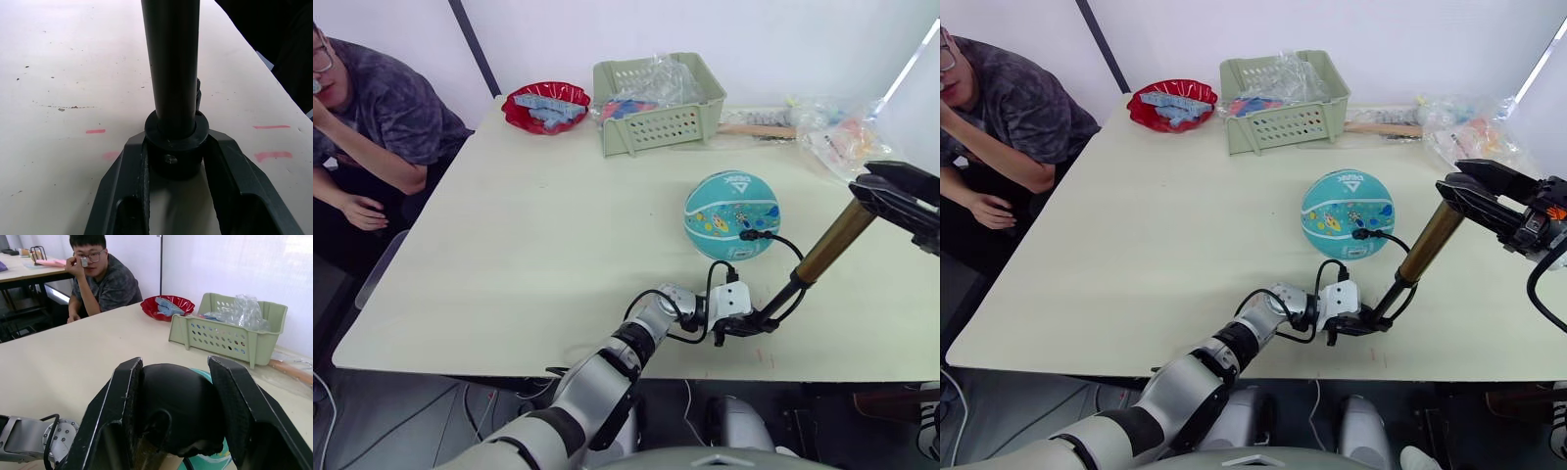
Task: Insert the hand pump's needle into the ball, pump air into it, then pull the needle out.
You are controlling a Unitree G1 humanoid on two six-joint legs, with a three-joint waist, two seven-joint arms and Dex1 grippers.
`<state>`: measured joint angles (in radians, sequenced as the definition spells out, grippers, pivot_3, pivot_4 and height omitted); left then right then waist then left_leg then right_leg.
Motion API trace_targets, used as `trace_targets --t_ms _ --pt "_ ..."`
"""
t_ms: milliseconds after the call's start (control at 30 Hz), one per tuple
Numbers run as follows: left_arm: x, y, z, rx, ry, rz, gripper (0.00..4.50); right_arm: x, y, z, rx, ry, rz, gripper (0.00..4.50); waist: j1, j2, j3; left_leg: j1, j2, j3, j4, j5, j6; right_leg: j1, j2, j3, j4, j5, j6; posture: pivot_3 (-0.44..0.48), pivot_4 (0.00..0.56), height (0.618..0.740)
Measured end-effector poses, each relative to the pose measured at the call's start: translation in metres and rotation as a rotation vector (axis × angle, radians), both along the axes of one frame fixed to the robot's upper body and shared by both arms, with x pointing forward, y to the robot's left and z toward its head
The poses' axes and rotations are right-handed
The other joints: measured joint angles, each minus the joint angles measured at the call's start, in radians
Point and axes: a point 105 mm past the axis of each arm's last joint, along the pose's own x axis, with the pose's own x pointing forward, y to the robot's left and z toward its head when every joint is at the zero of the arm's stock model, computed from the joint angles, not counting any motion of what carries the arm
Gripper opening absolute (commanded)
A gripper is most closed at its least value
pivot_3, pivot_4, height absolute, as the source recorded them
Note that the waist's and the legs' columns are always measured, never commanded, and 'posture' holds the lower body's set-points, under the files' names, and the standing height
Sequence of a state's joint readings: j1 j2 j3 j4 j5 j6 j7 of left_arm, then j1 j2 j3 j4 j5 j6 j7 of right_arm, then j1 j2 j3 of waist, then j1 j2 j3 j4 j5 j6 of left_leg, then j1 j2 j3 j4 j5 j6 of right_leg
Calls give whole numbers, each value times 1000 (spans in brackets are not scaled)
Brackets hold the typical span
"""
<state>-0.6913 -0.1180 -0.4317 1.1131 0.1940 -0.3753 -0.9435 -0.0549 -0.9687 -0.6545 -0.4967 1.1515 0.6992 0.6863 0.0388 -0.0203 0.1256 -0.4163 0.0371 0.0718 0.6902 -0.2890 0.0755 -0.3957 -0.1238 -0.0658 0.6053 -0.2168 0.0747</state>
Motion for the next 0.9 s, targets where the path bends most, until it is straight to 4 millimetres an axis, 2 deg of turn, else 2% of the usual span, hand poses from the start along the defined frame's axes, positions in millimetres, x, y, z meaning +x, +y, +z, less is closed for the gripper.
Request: trace_targets --t_ms 133,200,267,367,600,667,900 --pt "-1 -1 0 0 1 -1 1108 -3 -3 -3 -11 -6 -12 1630 3 0 0 0 0 -1 0 0 0 0 0 -1 0 0 0 0 150 738" --pt "-2 0 -3 5 7 0 1108 -10 -2 -15 -31 -26 -17 1630 3 -6 -4 1 1 -2 0 0 0 1 2 -1 0 0 0 0 150 738" --pt "0 1 -3 7 3 7 1108 -12 -1 -25 -45 -22 -14 1630 1 -6 -5 2 0 -1 0 0 0 1 1 -1 0 0 0 0 150 738" --pt "0 3 -5 14 5 15 1108 -12 5 -47 -58 -4 -2 1630 -1 -11 -9 3 1 -1 1 0 0 2 1 0 1 0 0 0 150 738" --pt "-1 3 -6 18 8 13 1108 -10 11 -76 -70 23 -2 1629 -1 -13 -13 3 2 -2 1 0 0 2 2 -1 1 0 0 0 150 738" --pt "-1 3 -6 18 8 14 1108 -9 14 -94 -81 46 -2 1629 -1 -15 -15 3 2 -2 1 0 0 2 2 -1 1 0 0 0 150 738" --pt "0 4 -7 19 7 20 1108 -8 20 -124 -101 77 -11 1629 -1 -16 -19 3 2 -2 1 0 -1 2 2 -1 1 0 0 0 150 738"
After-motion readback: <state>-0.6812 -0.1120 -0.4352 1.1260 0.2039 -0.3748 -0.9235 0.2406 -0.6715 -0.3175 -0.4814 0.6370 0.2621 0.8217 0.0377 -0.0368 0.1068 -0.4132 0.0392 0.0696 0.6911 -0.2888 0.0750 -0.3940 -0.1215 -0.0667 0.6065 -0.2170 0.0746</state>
